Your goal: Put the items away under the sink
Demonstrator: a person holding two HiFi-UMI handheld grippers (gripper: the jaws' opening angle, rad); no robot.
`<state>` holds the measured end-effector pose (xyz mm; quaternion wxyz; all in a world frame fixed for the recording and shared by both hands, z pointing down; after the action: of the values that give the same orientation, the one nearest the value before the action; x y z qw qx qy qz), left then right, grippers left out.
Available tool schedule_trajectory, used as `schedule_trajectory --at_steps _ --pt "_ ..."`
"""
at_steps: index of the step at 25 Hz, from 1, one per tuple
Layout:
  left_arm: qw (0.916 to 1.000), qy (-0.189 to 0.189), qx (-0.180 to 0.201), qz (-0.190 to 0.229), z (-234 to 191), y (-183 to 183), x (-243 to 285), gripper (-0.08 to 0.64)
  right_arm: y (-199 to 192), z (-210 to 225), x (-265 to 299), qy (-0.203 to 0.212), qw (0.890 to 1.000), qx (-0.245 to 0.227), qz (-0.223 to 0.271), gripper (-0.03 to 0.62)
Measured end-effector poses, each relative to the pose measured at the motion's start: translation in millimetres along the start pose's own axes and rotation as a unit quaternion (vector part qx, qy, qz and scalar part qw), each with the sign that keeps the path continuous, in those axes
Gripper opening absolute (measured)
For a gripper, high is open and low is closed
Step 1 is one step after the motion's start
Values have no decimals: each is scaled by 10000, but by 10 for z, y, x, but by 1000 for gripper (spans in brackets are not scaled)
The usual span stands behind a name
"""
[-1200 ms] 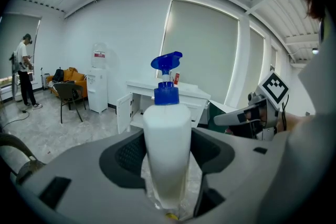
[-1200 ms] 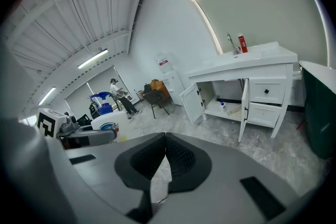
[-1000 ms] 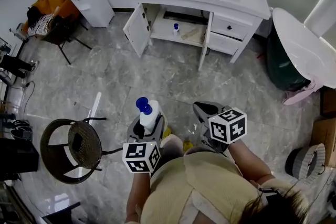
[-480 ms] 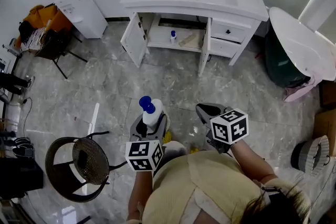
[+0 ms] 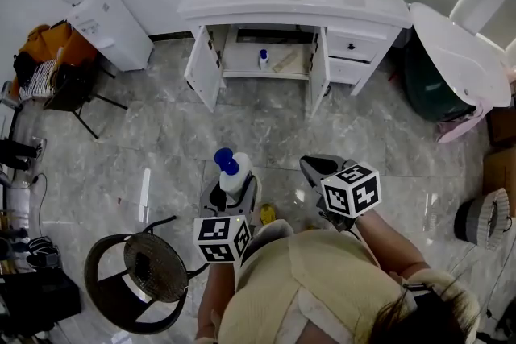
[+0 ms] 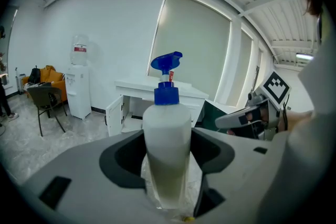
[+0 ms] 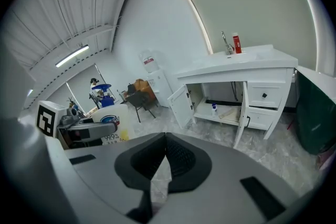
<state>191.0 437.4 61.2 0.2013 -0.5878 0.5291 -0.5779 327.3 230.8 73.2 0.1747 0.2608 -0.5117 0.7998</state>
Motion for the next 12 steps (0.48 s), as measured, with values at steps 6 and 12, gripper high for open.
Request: schedule_trajectory --at_steps 6,12 --pt "9999 -138 26 -83 -383 95 11 290 132 -183 261 -141 9998 103 12 26" --pt "9995 -278 40 -106 -681 145 9 290 219 -348 452 -281 9995 144 42 26"
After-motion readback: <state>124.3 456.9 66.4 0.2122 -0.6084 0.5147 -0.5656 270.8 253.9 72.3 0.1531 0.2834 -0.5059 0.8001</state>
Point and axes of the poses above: the fingertips, and each gripper's own axes: x forward along the fingers, z to its right, y out of its top, the point moved 10 cm from there along -x, backward along the fingers, and after that the axes turned 4 degrees about -y, right-handed, at the moved point
